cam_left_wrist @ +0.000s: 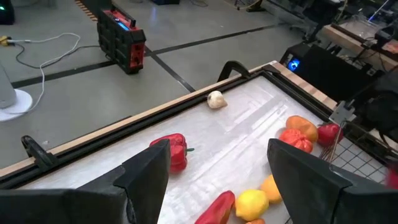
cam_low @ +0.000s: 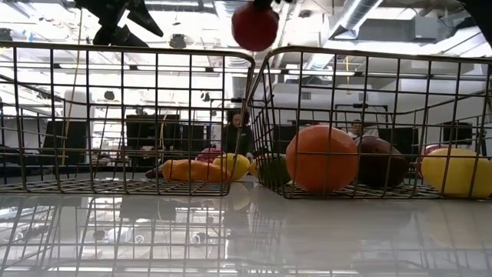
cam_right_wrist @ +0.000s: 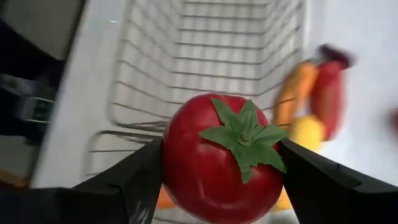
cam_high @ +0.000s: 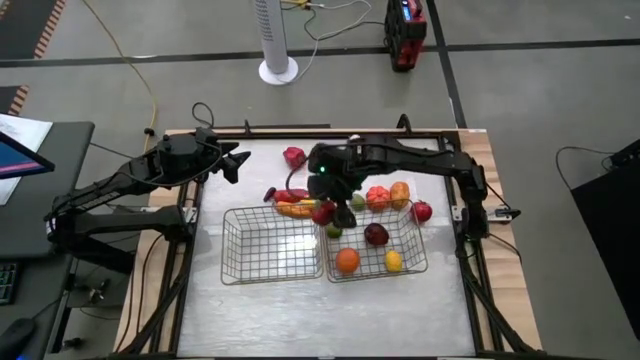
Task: Sort produce into baskets
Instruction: Put the top tomato into the right wire basket, then put the red chili pepper into the left wire basket
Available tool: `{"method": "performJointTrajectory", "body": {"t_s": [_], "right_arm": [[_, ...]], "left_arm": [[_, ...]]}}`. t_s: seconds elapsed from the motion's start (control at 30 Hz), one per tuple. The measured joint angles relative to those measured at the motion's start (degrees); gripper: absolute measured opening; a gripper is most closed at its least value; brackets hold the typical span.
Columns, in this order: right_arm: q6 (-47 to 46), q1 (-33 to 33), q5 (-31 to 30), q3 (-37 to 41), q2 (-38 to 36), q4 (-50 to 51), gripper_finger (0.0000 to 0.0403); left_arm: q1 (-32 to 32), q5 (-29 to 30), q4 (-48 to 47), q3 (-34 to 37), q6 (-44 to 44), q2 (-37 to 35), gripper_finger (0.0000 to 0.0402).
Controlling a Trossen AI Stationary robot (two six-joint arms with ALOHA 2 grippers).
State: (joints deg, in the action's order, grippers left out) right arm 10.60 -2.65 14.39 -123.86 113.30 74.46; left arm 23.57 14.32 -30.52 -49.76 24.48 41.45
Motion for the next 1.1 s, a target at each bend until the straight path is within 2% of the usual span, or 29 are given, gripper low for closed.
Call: {"method": "performJointTrajectory", "body": {"t_s": [0.13, 0.37, 0.57, 0.73, 0.9, 1.1], "right_arm": [[-6.11, 2.02, 2.19, 3.21, -0.02, 0.57, 0.0312], [-14.14, 3.21, 2.17, 12.26, 0.09, 3.42, 0.0313], [-21.54, 2.85, 2.17, 16.82, 0.22, 3.73, 0.0317], [-22.05, 1.33, 2.75, 17.18, 0.28, 3.62, 0.0349], [-22.37, -1.0, 8.07, 17.18, 0.37, 4.25, 0.0383], [-22.34, -3.59, 9.74, 17.18, -1.37, 5.13, 0.0391]], "left_arm": [[0.0, 0.1, 0.0, 0.0, 0.01, 0.0, 0.0256], [0.0, 0.05, 0.0, 0.0, -0.57, 0.0, 0.0256], [0.0, -0.14, 0.0, 0.0, -1.54, 0.0, 0.0256], [0.0, -0.99, -0.02, 0.0, -1.33, 0.0, 0.0256], [0.0, -1.74, -0.15, 0.0, -1.34, 0.0, 0.0256], [0.0, -1.73, -2.18, 0.0, -1.36, 0.0, 0.0256]]}}
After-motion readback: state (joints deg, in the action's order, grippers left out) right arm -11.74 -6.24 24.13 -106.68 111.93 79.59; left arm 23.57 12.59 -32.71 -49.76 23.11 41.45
